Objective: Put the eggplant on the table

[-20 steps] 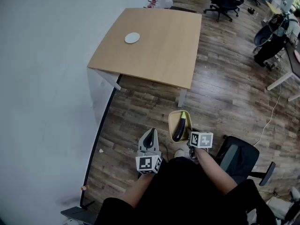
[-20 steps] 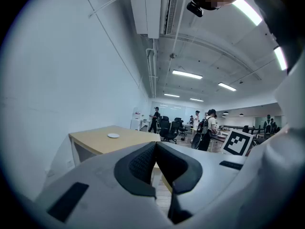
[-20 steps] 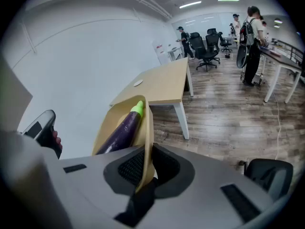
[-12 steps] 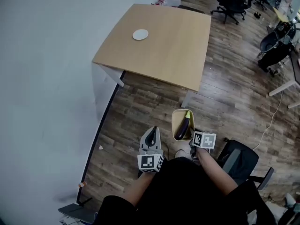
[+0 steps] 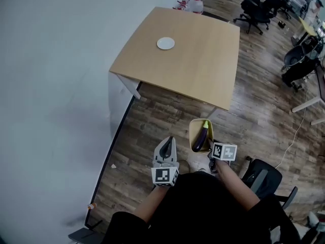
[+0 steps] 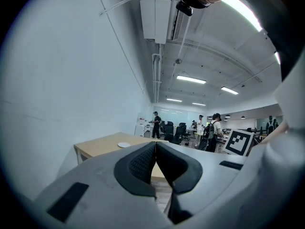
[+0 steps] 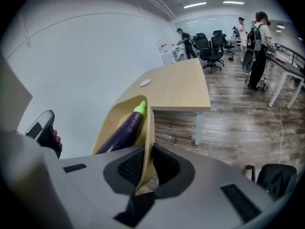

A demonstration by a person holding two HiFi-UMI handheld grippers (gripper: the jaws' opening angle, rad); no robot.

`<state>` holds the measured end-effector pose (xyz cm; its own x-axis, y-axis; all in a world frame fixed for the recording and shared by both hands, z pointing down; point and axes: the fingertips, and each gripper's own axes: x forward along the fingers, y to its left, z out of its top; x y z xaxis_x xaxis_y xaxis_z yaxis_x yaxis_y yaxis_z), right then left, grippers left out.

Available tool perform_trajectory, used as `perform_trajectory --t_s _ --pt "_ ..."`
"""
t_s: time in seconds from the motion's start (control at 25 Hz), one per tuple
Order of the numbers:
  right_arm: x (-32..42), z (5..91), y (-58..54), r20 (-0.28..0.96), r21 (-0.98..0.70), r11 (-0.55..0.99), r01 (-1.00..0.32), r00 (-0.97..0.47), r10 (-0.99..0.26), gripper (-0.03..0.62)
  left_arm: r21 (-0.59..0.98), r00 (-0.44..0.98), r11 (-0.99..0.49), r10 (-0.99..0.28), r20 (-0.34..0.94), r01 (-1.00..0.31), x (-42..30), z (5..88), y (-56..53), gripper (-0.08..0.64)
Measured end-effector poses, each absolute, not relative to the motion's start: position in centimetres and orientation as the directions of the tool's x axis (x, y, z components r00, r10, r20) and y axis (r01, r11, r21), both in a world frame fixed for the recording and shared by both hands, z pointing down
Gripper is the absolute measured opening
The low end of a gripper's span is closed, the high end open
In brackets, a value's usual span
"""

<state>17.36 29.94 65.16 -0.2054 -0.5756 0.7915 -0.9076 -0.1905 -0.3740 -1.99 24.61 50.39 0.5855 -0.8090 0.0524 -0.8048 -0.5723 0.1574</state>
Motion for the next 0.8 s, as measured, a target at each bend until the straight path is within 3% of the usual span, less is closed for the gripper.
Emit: perform_trajectory --t_s 0.48,0.8 --pt "6.7 65.9 24.5 0.792 -0.421 -0.198 -0.885 -0.253 -0.555 0.083 0.147 0.624 -0.612 -0.78 0.05 -0.777 -10.4 51.8 19.2 0.015" --pt "4.2 66.1 20.5 0.781 -0.425 -0.166 -0.89 -0.269 -0.563 0.083 0.191 0.577 -0.557 -0.813 0.072 -0.808 -13.6 53.3 17.0 0.015"
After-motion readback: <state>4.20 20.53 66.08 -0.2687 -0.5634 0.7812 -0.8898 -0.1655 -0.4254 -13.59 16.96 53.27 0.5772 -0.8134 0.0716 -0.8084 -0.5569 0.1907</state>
